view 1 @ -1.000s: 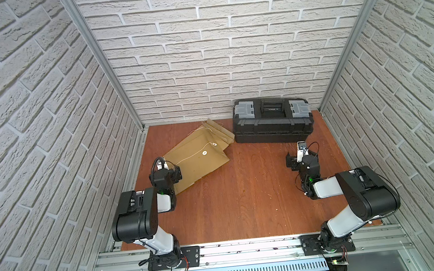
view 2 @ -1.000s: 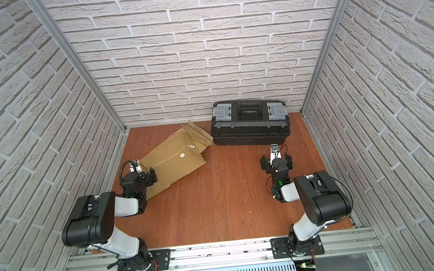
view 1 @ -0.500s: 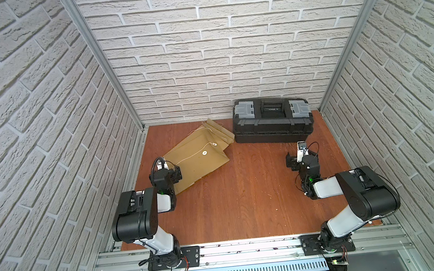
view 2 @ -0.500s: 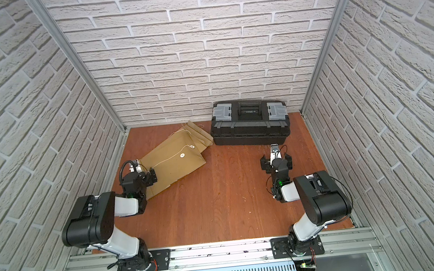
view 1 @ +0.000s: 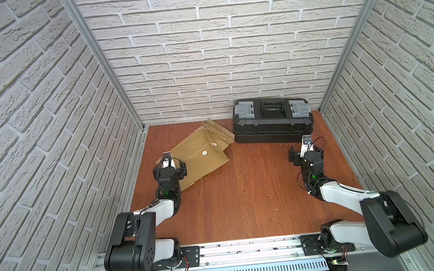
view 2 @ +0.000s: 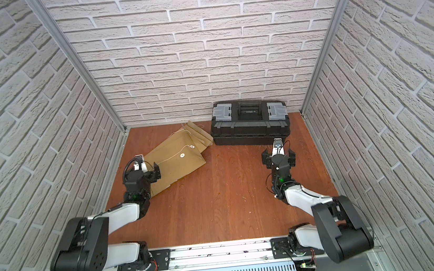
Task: Close the mouth of the file bag
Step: Pick up the file bag from the file bag.
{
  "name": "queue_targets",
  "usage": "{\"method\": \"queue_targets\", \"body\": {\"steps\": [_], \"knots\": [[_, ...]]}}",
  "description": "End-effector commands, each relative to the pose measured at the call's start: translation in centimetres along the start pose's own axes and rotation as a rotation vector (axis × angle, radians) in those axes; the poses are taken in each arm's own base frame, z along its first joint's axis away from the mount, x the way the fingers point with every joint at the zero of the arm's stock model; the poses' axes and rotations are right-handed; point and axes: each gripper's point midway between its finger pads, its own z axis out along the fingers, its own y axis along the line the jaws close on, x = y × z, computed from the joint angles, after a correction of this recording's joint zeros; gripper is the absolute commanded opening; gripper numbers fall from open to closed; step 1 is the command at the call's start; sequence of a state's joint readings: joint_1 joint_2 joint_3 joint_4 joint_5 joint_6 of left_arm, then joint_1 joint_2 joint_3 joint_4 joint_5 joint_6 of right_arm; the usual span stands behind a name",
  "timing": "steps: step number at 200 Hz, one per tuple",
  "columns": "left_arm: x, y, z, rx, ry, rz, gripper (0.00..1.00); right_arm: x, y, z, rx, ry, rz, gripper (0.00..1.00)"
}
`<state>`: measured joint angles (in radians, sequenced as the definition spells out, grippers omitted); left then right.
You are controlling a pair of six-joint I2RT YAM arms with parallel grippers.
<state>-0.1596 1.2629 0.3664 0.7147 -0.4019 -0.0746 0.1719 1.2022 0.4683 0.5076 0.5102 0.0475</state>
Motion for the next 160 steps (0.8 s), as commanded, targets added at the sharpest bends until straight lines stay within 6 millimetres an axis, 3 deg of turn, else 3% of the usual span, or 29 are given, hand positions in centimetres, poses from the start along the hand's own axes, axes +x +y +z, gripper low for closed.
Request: {"method": "queue_targets", "body": {"steps": [1,13,23,31,36,55,80,102,140,160], "knots": [[-2.0,1.6,-1.4,-0.116,0.061,0.031,0.98,-0.1,-2.1,-2.4,0.091,0.198,0.044,1.0],[-3.7,1.0,-2.4,-0.099,0.057,0.031,0.98,-0.7,-2.2,-3.5,0.077,0.266,0.079,1.0],[-5.0,0.5,-3.0,-0.077,0.047,0.005,0.98,-0.2,-3.3,-4.1,0.143,0.311,0.265,0.99],[-5.7,0.5,-3.3,-0.064,0.047,-0.06,0.98,0.3,-1.3,-4.0,-0.005,0.37,0.352,1.0],[-6.0,0.5,-3.4,-0.056,0.058,-0.123,0.98,0.1,0.5,-4.1,-0.123,0.392,0.379,0.94],[-5.8,0.6,-3.6,-0.029,0.16,-0.439,0.98,-0.5,4.4,-4.8,-0.333,0.425,0.497,0.78],[-6.5,-2.3,-3.5,0.263,0.196,-0.633,0.98,0.3,7.5,-6.1,-0.383,0.529,0.62,0.72],[-5.6,-2.6,-4.1,0.292,0.213,-0.673,0.95,2.2,10.6,-8.0,-0.34,0.617,0.622,0.73],[-1.9,-5.4,-5.2,0.23,0.402,-0.45,0.92,4.3,21.4,-11.5,-0.425,0.677,0.644,0.69],[-1.2,-6.3,-5.0,0.239,0.432,-0.432,0.93,4.5,26.9,-12.3,-0.503,0.673,0.701,0.68]]}}
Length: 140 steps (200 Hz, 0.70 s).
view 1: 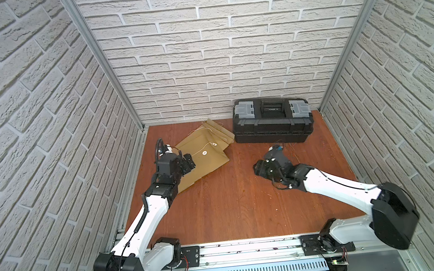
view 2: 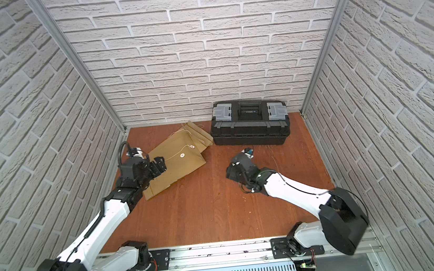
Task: Close the mouth of the file bag
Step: Pick up the file bag from the file bag.
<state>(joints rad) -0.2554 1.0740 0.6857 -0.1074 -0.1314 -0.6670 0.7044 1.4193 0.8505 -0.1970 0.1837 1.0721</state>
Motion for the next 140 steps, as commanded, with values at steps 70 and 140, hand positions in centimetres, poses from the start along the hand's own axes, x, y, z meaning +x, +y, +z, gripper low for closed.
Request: {"method": "queue_targets", "body": {"steps": [70,140], "knots": [[0.7,-1.2,1.8,-0.019,0.155,0.02,0.86,3.0,13.0,9.3,-0.239,-0.018,0.29,0.81],[0.8,-1.1,1.3,-0.002,0.198,0.027,0.86,1.6,13.9,14.6,-0.193,-0.129,0.325,0.66]]}}
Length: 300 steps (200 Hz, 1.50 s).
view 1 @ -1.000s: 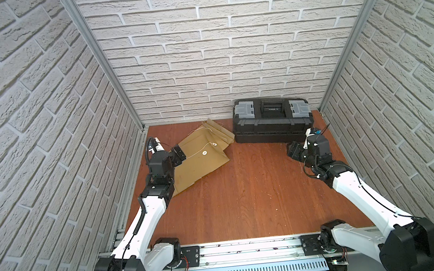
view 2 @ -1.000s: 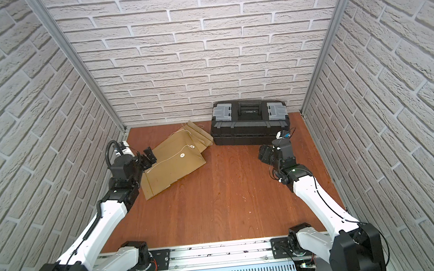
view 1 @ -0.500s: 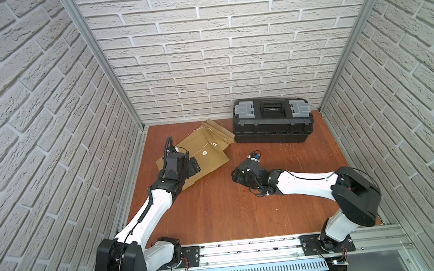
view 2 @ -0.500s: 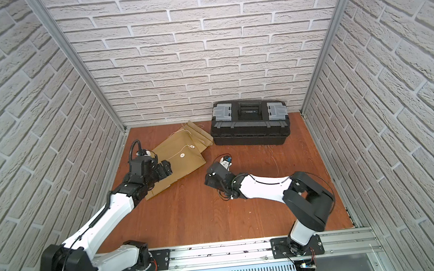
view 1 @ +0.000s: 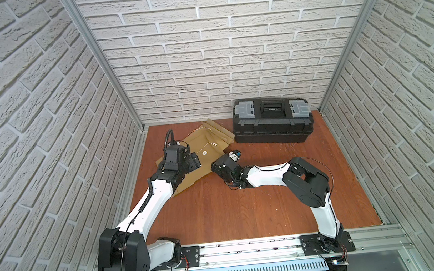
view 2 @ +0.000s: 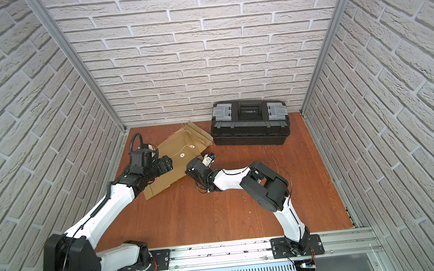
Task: Close the mouth of the file bag
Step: Pick up the file bag from the file bag.
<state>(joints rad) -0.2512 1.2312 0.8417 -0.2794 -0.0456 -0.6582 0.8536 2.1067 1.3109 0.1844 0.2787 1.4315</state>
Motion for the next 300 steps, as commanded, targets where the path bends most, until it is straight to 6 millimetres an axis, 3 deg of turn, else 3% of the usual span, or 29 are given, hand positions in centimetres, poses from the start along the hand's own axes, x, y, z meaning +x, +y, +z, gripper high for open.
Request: {"method": "queue_targets", "body": {"steps": [1,40,74,97,128,140,145,161,194,231,270,300], "knots": [[-0.5,-0.1,-0.6,0.012,0.008,0.006,0.86,-1.5,1.4,0.7,-0.036,-0.079,0.026,0.66],[-0.7,0.6,-0.9,0.022,0.015,-0.016,0.84,-2.0,1.7,1.5,-0.067,-0.079,0.034,0.49],[-2.0,-0.2,-2.2,0.04,-0.001,-0.015,0.83,-1.8,3.3,1.1,-0.134,-0.063,0.025,0.18],[-2.6,-0.2,-3.6,0.036,-0.027,-0.005,0.82,-1.5,4.8,-0.2,-0.178,-0.037,-0.014,0.03],[-3.8,-0.7,-5.6,0.04,-0.05,0.022,0.82,-1.4,6.0,-3.0,-0.2,0.014,-0.107,0.03],[-4.7,-1.0,-6.6,0.042,-0.07,0.034,0.83,-0.9,5.4,-3.6,-0.184,0.058,-0.165,0.03],[-5.0,-1.2,-6.9,0.044,-0.078,0.04,0.83,-1.0,6.4,-4.9,-0.217,0.075,-0.181,0.03],[-6.0,-1.5,-7.9,0.047,-0.103,0.052,0.82,-0.4,6.0,-6.4,-0.225,0.156,-0.248,0.03],[-6.8,-2.8,-8.5,0.073,-0.115,0.082,0.82,-0.7,3.4,-9.8,-0.216,0.288,-0.379,0.03],[-6.2,-5.0,-7.5,0.092,-0.068,0.163,0.83,-2.2,-1.8,-13.2,-0.139,0.462,-0.433,0.03],[-4.9,-7.0,-5.5,0.157,-0.018,0.18,0.84,-4.4,-6.6,-17.2,-0.027,0.615,-0.526,0.03],[-2.2,-9.1,-3.2,0.191,0.075,0.228,0.85,-6.3,-12.2,-19.3,0.247,0.697,-0.639,0.03]]}}
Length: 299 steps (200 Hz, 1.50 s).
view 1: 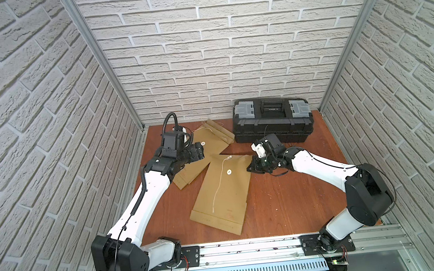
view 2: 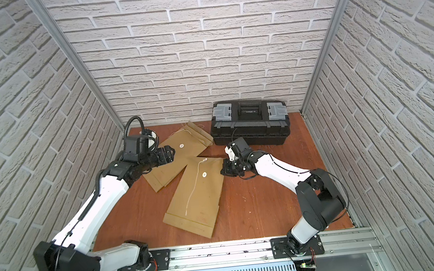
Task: Close the mouth of the file bag
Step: Pick up the file bag from the file bag.
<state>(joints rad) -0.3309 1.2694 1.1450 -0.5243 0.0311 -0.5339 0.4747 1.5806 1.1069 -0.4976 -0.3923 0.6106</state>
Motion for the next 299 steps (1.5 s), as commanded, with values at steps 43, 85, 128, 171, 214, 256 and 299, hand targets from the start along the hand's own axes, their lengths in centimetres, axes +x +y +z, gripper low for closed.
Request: {"method": "queue_targets", "body": {"steps": [43,85,128,171,214,256,299], "knots": [[6.9,-3.1,6.7,0.099,0.196,0.027,0.85,-0.1,-8.2,-1.6,0.313,0.05,-0.065,0.03],[12.9,-4.6,9.9,0.124,0.359,0.051,0.84,-1.2,-6.9,0.8,0.084,-0.012,0.031,0.1],[16.7,-3.9,11.9,0.129,0.417,0.013,0.83,-1.1,-5.9,1.7,-0.101,-0.059,0.078,0.26],[18.8,-4.1,12.6,0.159,0.458,-0.034,0.81,-1.4,-5.3,2.2,-0.23,-0.136,0.145,0.35],[20.2,-4.5,12.2,0.19,0.46,-0.079,0.81,-1.1,-5.2,3.1,-0.327,-0.272,0.268,0.4],[19.1,-5.5,11.4,0.233,0.426,-0.087,0.81,-1.0,-4.9,3.5,-0.332,-0.358,0.278,0.27],[12.7,-4.4,6.4,0.267,0.266,-0.098,0.84,-3.1,-1.6,-0.8,-0.353,-0.44,0.073,0.05]]}}
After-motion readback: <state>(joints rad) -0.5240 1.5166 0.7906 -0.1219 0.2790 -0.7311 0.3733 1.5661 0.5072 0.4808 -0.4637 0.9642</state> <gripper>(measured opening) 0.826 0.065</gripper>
